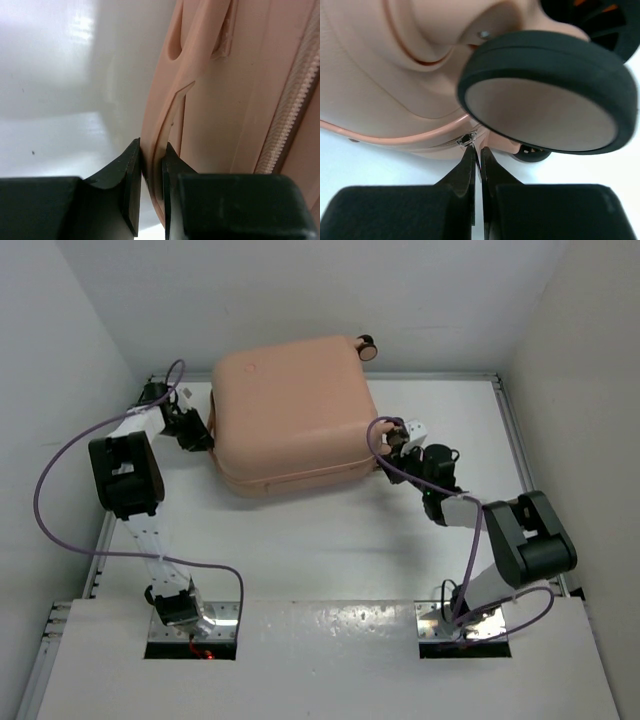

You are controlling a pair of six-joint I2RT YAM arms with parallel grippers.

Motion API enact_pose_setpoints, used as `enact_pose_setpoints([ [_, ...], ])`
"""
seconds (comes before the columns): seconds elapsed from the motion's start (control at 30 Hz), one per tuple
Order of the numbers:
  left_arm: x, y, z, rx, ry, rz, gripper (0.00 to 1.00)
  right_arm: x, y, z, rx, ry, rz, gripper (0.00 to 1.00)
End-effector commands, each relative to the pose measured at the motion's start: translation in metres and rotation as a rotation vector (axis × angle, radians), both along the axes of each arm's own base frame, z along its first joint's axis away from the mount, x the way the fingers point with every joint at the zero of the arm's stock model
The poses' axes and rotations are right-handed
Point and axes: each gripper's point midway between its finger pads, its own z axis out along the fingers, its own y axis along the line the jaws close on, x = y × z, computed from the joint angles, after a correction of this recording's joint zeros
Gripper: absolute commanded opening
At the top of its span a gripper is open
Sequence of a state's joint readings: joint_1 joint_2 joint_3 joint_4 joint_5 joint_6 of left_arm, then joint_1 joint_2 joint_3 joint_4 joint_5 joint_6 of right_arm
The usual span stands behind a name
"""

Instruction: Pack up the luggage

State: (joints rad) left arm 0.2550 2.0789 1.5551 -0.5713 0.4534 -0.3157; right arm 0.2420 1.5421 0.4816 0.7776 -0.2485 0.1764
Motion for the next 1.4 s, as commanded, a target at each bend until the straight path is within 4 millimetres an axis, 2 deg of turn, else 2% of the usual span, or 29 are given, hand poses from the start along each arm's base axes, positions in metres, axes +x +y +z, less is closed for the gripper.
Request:
enact_pose_setpoints([
  [0.0, 0.035, 0.145, 0.006, 0.327, -0.094, 0.275, 0.0, 0.054, -0.102, 0.026, -0.041, -0.101, -0.404, 0.0],
  [0.03, 0.037, 0.147, -0.004, 0.328, -0.075, 0.262, 0.0, 0.06, -0.098, 0.036, -0.017, -0.128, -0.384, 0.0],
  [0.1, 0.05, 0.155, 0.004, 0.35, -0.099, 0.264, 0.0, 0.07, -0.098, 0.038, -0.004, -0.134, -0.378, 0.0],
  [0.13, 0.053, 0.157, 0.003, 0.358, -0.098, 0.251, 0.0, 0.074, -0.1, 0.032, 0.003, -0.113, -0.386, 0.0],
  [0.17, 0.054, 0.163, -0.007, 0.36, -0.085, 0.251, 0.0, 0.083, -0.102, 0.04, 0.009, -0.129, -0.393, 0.0],
  [0.23, 0.063, 0.176, -0.004, 0.391, -0.1, 0.244, 0.0, 0.096, -0.102, 0.031, 0.017, -0.11, -0.399, 0.0],
  [0.27, 0.067, 0.176, -0.006, 0.384, -0.105, 0.239, 0.0, 0.109, -0.102, 0.038, 0.017, -0.134, -0.394, 0.0],
  [0.3, 0.067, 0.176, -0.015, 0.386, -0.095, 0.229, 0.0, 0.113, -0.1, 0.038, 0.014, -0.14, -0.39, 0.0],
  [0.33, 0.069, 0.184, -0.013, 0.395, -0.104, 0.232, 0.0, 0.119, -0.102, 0.023, 0.001, -0.116, -0.393, 0.0],
  [0.43, 0.071, 0.185, -0.024, 0.395, -0.088, 0.22, 0.0, 0.142, -0.104, 0.032, -0.003, -0.147, -0.417, 0.0],
  [0.47, 0.069, 0.19, -0.025, 0.399, -0.081, 0.22, 0.0, 0.151, -0.108, 0.022, -0.011, -0.135, -0.428, 0.0],
  [0.53, 0.075, 0.193, -0.023, 0.403, -0.091, 0.222, 0.0, 0.169, -0.112, 0.029, -0.009, -0.161, -0.442, 0.0],
  [0.6, 0.074, 0.201, -0.03, 0.412, -0.079, 0.237, 0.0, 0.182, -0.118, 0.016, -0.016, -0.145, -0.469, 0.0],
  [0.67, 0.075, 0.209, -0.028, 0.422, -0.087, 0.24, 0.0, 0.195, -0.121, 0.026, -0.007, -0.176, -0.478, 0.0],
  [0.7, 0.074, 0.211, -0.035, 0.428, -0.071, 0.244, 0.0, 0.199, -0.126, 0.008, -0.01, -0.146, -0.488, 0.0],
  [0.73, 0.072, 0.218, -0.039, 0.433, -0.068, 0.247, 0.0, 0.212, -0.129, 0.028, 0.004, -0.191, -0.498, 0.0],
  [0.8, 0.07, 0.225, -0.044, 0.439, -0.058, 0.26, 0.0, 0.224, -0.132, 0.024, 0.015, -0.192, -0.506, 0.0],
  [0.83, 0.07, 0.223, -0.05, 0.433, -0.053, 0.246, 0.0, 0.231, -0.132, 0.03, 0.023, -0.209, -0.495, 0.0],
  [0.9, 0.072, 0.221, -0.051, 0.42, -0.06, 0.238, 0.0, 0.24, -0.127, 0.022, 0.038, -0.211, -0.464, 0.0],
  [0.97, 0.072, 0.218, -0.057, 0.408, -0.057, 0.22, 0.0, 0.25, -0.118, 0.031, 0.072, -0.246, -0.418, 0.0],
  [1.0, 0.073, 0.217, -0.057, 0.401, -0.061, 0.215, 0.0, 0.252, -0.111, 0.024, 0.085, -0.235, -0.393, 0.0],
  [1.03, 0.074, 0.217, -0.058, 0.401, -0.062, 0.216, 0.0, 0.264, -0.111, 0.033, 0.098, -0.263, -0.394, 0.0],
  [1.1, 0.073, 0.216, -0.065, 0.395, -0.056, 0.202, 0.0, 0.272, -0.111, 0.029, 0.125, -0.259, -0.413, 0.0],
  [1.13, 0.073, 0.216, -0.065, 0.395, -0.056, 0.202, 0.0, 0.276, -0.111, 0.009, 0.121, -0.234, -0.412, 0.0],
  [1.17, 0.073, 0.214, -0.07, 0.388, -0.053, 0.188, 0.0, 0.288, -0.111, 0.026, 0.132, -0.276, -0.41, 0.0],
  [1.23, 0.075, 0.215, -0.069, 0.391, -0.061, 0.189, 0.0, 0.298, -0.104, 0.017, 0.156, -0.267, -0.384, 0.0],
  [1.3, 0.077, 0.214, -0.071, 0.384, -0.065, 0.185, 0.0, 0.314, -0.096, 0.026, 0.172, -0.289, -0.371, 0.0],
  [1.33, 0.077, 0.214, -0.071, 0.384, -0.065, 0.185, 0.0, 0.317, -0.092, 0.011, 0.171, -0.269, -0.368, 0.0],
  [1.37, 0.077, 0.212, -0.071, 0.375, -0.07, 0.179, 0.0, 0.325, -0.092, 0.021, 0.179, -0.29, -0.368, 0.0],
])
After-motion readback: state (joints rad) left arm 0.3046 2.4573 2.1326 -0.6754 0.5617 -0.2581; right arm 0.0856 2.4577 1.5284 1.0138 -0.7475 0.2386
